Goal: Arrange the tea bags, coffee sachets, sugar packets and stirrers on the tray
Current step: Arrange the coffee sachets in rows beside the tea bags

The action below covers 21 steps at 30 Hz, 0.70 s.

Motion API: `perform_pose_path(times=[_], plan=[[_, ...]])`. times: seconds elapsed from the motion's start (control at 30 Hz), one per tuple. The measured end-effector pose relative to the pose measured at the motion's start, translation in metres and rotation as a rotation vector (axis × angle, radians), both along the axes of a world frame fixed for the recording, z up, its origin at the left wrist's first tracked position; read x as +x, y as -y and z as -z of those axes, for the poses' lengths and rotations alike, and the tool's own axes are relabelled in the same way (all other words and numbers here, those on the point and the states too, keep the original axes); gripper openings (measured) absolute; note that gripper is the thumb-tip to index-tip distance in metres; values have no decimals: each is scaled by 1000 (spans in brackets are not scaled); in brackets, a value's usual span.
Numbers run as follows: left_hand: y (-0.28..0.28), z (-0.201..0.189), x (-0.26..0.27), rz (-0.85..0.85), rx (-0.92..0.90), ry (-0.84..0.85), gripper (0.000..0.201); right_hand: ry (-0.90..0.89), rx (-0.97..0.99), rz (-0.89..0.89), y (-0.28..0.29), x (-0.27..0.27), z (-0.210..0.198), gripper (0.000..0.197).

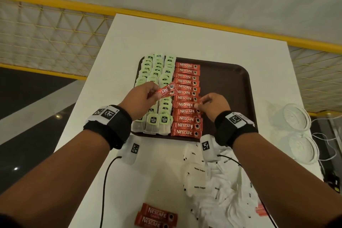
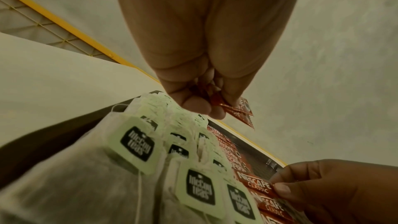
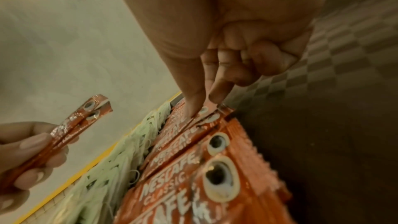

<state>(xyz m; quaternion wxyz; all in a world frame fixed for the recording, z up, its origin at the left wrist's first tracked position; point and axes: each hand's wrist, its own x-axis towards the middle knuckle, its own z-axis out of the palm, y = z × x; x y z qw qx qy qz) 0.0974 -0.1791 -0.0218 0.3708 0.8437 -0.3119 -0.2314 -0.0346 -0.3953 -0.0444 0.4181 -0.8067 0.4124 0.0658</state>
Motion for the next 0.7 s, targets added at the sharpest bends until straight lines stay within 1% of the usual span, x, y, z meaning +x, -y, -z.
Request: perform_pose_path(times=[0.07,0.13,0.2,0.23,0.27,0.33,0.37,0.47,0.53,0.6,0.67,0.7], plan=[[1,-1,0,3,-6,-8,9,-31,-9,-2,1,1,2,31],[2,-1,-1,10,-5,-13,11,-32,-69,-11,0,1,0,37],[5,-1,-1,18,6,-17,13,43,-147,-30,-2,3,-7,33],[6,-1,-1,23,7,-25,14,105,-152,-60,-4,5,-13,29],[8,-1,-1,28,5,-35,15,166,-121,-101,-6,8,-18,27],[12,0,-1,40,-2,-55,17,258,20,-165,-11,14,-29,24],[14,-1,-1,44,-6,-68,18,280,73,-182,-12,17,-32,22],[19,-3,-1,42,-42,-116,22,290,140,-191,-9,21,-36,17],[19,-4,1,14,-82,-151,24,304,232,-133,-5,21,-34,12],[17,-4,5,-42,-133,-209,22,322,331,-11,1,18,-31,9],[13,-3,9,-91,-159,-243,17,310,378,92,8,14,-26,9],[10,-2,12,-104,-153,-236,17,288,376,115,12,12,-23,9]])
